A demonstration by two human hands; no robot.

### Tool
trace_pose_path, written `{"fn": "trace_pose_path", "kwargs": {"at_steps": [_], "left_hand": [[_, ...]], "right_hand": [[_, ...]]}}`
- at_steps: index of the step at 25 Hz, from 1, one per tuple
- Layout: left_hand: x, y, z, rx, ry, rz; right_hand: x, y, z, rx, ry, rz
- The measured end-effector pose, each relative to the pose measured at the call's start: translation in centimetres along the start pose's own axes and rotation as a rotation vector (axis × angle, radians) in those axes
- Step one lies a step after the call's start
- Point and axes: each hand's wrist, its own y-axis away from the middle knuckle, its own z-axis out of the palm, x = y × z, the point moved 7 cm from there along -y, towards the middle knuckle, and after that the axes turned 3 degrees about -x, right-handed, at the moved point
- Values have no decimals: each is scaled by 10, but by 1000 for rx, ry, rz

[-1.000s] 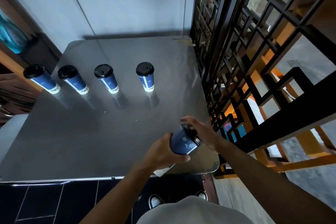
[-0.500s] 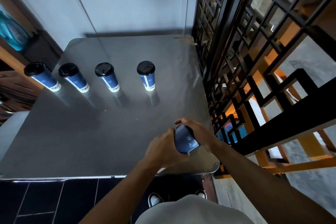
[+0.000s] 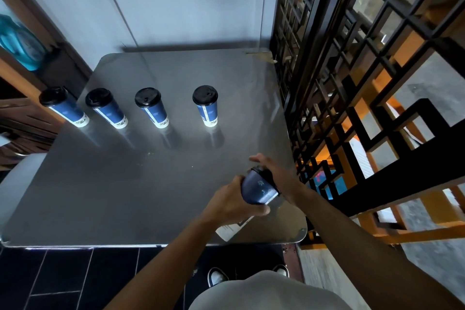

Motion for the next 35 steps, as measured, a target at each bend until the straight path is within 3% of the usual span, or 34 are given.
{"fn": "trace_pose_path", "kwargs": {"at_steps": [3, 5, 7, 10, 14, 18, 27, 30, 32, 35], "left_hand": [[-2, -3, -4, -79, 593, -121], [6, 2, 0, -239, 1017, -193], [18, 5, 4, -314, 1215, -219], [26, 1, 5, -260, 1435, -282], [16, -3, -1, -148, 1125, -410], [18, -7, 4, -125, 1190, -452], [15, -15, 9, -86, 1156, -399], [8, -8, 2, -79, 822, -439], [4, -7, -9, 28, 627, -385], [11, -11, -10, 28, 708, -277]], "right_hand": [[-5, -5, -11, 136, -193, -97], [-2, -6, -5, 149, -388, -94], [-1, -7, 4, 128, -497, -71], [-4, -4, 9, 153, -490, -44], [-6, -3, 9, 187, -519, 31], [-11, 2, 12, 197, -430, 71], [-4, 11, 12, 206, -559, 125], [-2, 12, 10, 231, -535, 137], [-5, 13, 9, 238, -499, 142], [-1, 12, 6, 271, -507, 178]]}}
